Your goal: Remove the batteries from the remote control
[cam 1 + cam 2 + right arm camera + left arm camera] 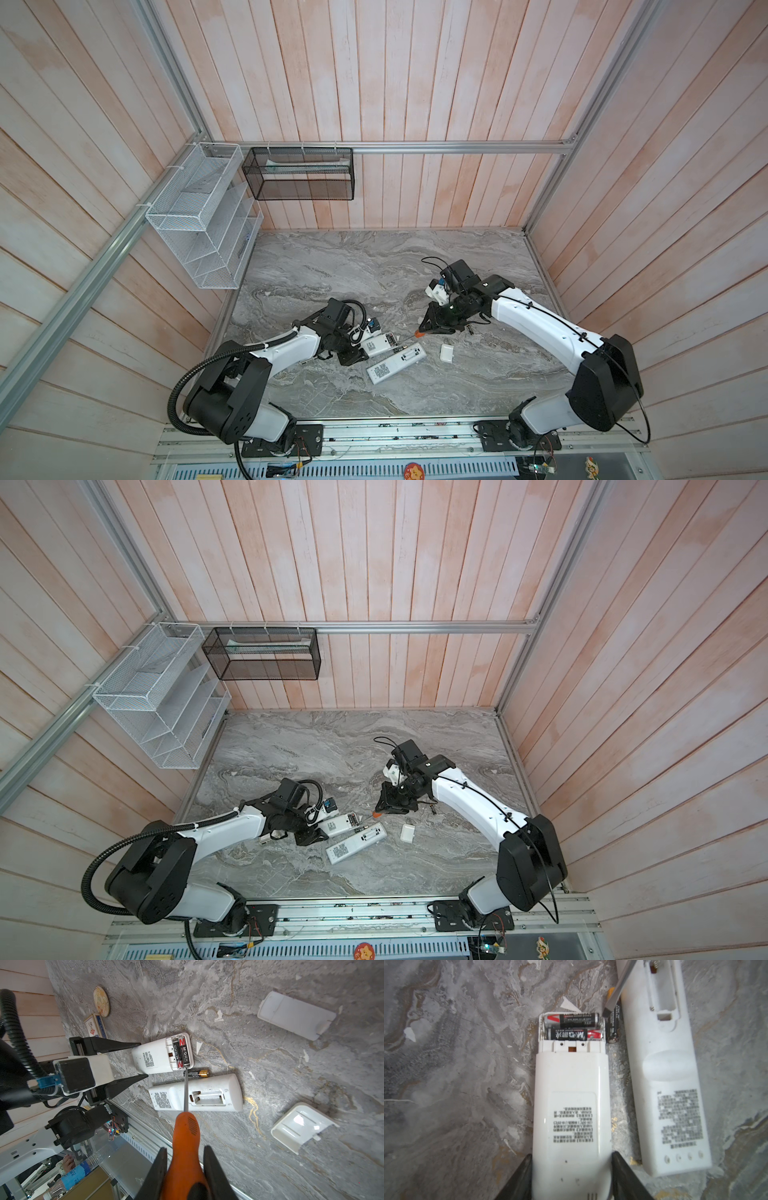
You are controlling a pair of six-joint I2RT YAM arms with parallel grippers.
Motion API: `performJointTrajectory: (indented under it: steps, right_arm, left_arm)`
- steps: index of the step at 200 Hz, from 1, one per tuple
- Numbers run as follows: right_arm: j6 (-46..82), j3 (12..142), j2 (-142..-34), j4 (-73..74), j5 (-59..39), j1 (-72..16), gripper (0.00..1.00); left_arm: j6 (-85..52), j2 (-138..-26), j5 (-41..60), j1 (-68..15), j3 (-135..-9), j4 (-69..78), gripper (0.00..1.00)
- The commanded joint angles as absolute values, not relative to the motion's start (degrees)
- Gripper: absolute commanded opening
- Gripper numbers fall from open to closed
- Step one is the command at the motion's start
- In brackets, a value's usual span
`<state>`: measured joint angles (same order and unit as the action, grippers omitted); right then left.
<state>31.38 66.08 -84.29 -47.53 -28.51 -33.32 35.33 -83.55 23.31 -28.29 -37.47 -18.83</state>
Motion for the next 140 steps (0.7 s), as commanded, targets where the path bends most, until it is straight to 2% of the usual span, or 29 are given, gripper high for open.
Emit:
performJointTrajectory:
  steps: [1,70,140]
  right_arm:
    - [31.7,64.9,-82.5,-48.6,-28.1,-33.0,0.14]
    - [32.8,62.4,-82.9,-44.2,-29.4,-33.1,0.14]
    - [32.2,68.2,-87.9,-43.0,-30.1,-33.3,0.14]
  left_arm:
    - [36.0,-83.5,23.6,-28.6,-36.9,-18.5,0.47]
    - [36.1,-83.7,23.7,-28.8,-36.9,-18.6,0.47]
    - [36.3,-83.8,23.6,-29.3,-36.8,-18.5,0.47]
